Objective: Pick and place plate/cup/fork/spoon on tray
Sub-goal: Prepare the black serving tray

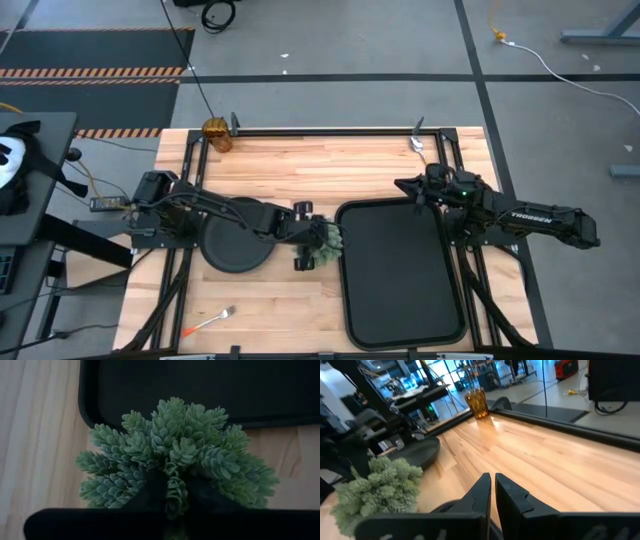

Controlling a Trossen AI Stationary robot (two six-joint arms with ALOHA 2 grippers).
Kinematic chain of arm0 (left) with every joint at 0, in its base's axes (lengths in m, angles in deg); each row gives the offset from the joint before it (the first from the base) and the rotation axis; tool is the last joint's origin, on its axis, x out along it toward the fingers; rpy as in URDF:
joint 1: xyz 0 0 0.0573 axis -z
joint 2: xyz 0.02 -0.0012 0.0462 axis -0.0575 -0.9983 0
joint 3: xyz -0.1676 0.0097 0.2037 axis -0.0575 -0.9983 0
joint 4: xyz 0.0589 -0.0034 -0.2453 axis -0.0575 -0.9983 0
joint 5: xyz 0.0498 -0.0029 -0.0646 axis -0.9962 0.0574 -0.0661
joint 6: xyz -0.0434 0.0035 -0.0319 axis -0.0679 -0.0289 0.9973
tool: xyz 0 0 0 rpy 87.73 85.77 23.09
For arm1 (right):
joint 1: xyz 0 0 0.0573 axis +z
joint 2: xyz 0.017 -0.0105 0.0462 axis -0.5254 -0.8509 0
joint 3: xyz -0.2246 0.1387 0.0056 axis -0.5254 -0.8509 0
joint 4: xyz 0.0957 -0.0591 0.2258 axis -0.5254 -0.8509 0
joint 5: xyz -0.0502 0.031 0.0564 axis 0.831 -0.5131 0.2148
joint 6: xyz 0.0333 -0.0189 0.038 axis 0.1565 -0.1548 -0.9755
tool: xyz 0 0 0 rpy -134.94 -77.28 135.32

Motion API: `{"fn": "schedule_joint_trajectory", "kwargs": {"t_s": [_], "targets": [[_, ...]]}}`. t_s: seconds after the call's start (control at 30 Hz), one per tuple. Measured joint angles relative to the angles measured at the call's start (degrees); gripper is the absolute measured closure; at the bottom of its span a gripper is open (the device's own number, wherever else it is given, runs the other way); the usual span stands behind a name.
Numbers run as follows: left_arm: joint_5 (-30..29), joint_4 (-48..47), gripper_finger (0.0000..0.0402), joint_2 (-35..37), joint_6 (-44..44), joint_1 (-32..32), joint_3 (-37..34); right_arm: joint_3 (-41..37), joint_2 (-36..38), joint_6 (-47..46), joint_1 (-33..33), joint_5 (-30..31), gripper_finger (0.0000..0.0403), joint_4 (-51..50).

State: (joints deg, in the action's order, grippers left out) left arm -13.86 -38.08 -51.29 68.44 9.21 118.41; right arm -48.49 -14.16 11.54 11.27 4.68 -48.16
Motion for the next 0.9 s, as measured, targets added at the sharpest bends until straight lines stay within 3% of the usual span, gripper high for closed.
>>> {"fn": "schedule_joint_trajectory", "kwargs": {"t_s": [0.17, 0.3, 0.43, 0.6, 0.77, 0.9], "targets": [[0.1, -5.6, 0.0355, 0.0, -5.1, -1.8, 4.1, 0.0, 0.0, -1.6, 0.0, -0.4, 0.0371, -0.4], [0.1, -9.5, 0.0354, 0.1, -10.1, -5.4, 7.6, 0.2, 0.0, -2.5, 0.1, -5.1, 0.0371, -1.0], [-0.1, -9.7, 0.0354, 0.2, -17.4, -11.0, 9.0, 5.0, -0.1, -5.1, 0.2, -6.1, 0.0371, -11.2], [-0.1, -9.2, 0.0354, 0.2, -26.4, -20.1, 9.2, 14.0, -2.7, -2.6, 0.2, -2.3, 0.0376, -25.9], [4.9, -2.3, 0.0354, 0.2, -34.1, -29.7, 8.2, 18.0, -6.4, -0.5, 0.3, 0.5, 0.0385, -25.9], [5.7, 6.7, 0.0354, 0.2, -36.5, -35.7, 5.6, 19.1, -10.0, -2.1, 0.3, 2.9, 0.0390, -25.6]]}}
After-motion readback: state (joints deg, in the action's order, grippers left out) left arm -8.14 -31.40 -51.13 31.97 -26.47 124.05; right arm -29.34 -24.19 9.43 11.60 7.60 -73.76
